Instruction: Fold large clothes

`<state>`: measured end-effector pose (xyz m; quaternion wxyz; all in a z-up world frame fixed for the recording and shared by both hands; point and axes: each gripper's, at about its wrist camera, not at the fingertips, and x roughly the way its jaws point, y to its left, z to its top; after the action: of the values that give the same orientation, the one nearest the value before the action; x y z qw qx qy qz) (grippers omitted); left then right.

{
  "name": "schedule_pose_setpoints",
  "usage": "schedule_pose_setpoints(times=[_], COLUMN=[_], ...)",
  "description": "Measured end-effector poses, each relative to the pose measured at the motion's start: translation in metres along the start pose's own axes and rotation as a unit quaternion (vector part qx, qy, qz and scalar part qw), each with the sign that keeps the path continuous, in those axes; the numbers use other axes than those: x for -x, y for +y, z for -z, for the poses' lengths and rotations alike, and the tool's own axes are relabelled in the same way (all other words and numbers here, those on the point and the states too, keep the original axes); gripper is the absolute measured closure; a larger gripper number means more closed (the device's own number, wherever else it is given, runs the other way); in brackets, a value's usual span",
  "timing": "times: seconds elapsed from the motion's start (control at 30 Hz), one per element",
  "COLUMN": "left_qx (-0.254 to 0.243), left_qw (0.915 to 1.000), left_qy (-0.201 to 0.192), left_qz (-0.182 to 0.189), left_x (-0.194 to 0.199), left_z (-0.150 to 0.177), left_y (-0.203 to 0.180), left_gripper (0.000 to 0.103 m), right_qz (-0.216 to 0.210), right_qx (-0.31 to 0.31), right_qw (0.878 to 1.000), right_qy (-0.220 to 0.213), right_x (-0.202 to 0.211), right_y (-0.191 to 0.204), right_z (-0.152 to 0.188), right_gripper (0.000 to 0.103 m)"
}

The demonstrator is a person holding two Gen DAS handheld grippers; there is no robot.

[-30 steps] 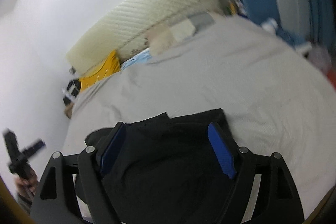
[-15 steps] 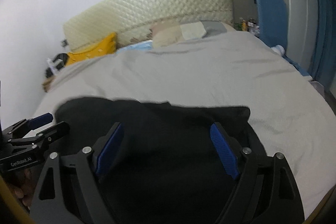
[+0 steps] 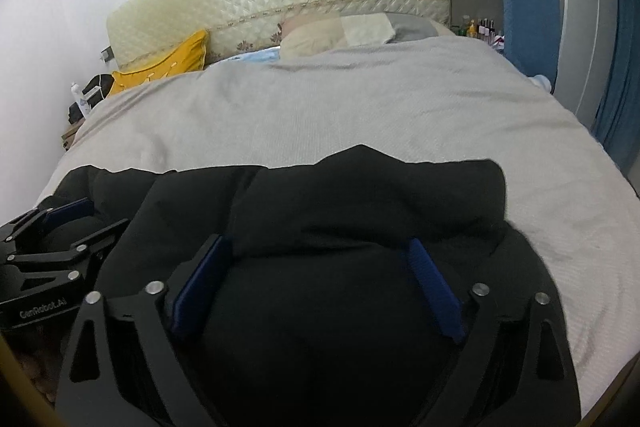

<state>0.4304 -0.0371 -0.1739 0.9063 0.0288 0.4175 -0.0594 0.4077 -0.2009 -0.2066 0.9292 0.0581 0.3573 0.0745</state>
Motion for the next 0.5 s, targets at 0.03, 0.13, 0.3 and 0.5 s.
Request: schedule_pose_setpoints(times=[0.03, 0.13, 0.3, 0.5], left_qx=[0.0, 0.0, 0.001, 0.004], left_qw=[1.0, 1.0, 1.0, 1.0], left_qy=[0.001, 0.003, 0.005, -0.007], left_qz=[-0.001, -0.005, -0.004, -0.002], left_x=[-0.002, -0.013, -0.018, -0.006], left_z=[0.0, -0.001, 0.001, 0.007], left_y=[0.001, 0.002, 0.003, 0.005], left_gripper=[0.02, 0.019, 0.019, 0.019], right_qz=[0.001, 0.01, 0.021, 0.019], right_qx=[-0.002, 0.0, 0.012, 0.013], right_qw=[1.0, 1.0, 1.0, 1.0], right_qy=[0.001, 0.005, -0.005, -0.009], right_x=[-0.004, -0.017, -0.025, -0.017], right_y=[0.001, 0.003, 0.008, 0.006], right_z=[0.0, -0.003, 0.0, 0.006], right_gripper=[0.005, 0.003, 0.001, 0.001])
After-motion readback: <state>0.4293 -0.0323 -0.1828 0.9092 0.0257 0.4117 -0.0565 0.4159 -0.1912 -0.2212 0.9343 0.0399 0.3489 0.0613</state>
